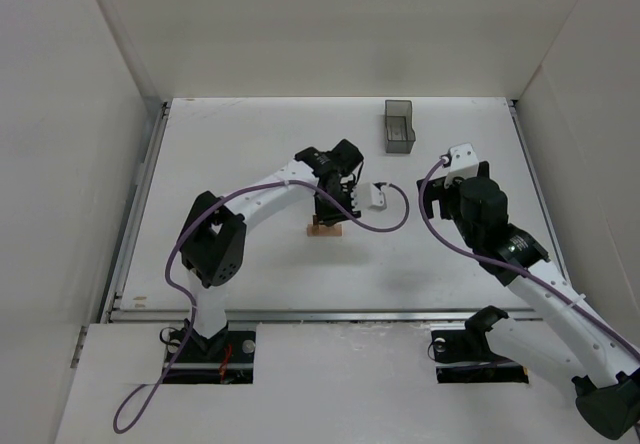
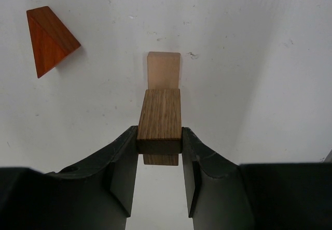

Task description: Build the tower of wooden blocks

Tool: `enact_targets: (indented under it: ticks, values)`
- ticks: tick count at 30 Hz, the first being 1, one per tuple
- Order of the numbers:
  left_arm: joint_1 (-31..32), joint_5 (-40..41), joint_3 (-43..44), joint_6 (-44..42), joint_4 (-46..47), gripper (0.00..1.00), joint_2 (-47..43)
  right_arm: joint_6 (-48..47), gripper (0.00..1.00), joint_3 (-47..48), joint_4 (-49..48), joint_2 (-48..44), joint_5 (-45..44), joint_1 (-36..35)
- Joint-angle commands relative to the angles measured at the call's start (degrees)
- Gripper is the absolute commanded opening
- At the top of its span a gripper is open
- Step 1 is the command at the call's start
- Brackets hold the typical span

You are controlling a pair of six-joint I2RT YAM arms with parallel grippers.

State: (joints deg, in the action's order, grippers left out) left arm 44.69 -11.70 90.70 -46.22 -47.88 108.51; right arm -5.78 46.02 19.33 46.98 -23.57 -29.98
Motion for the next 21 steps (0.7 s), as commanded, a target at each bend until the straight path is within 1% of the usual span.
enact_targets:
  ticks: [1,6,10,21]
  values:
    - [0.7,0.3,-0.7,-1.2,0.2,0.0,-0.3,-0.1,0.99,0.2,-2.1,-0.4,0.2,0.3]
    - [0.7,-0.2,-0.7,-1.2,0.8,0.0,-0.3,-0.1,0.99,0.2,-2.1,-0.4,0.2,0.3]
    - [1.2,-0.2,-2.4,-2.4,1.3,0.0,-0.3,-0.1,0.99,0.2,-2.1,-0.4,0.2,0.3]
    - [1.2,1.3,-2.4,-2.4,2.4,0.0,-0.3,-0.1,0.99,0.2,-2.1,-0.4,0.7,0.3]
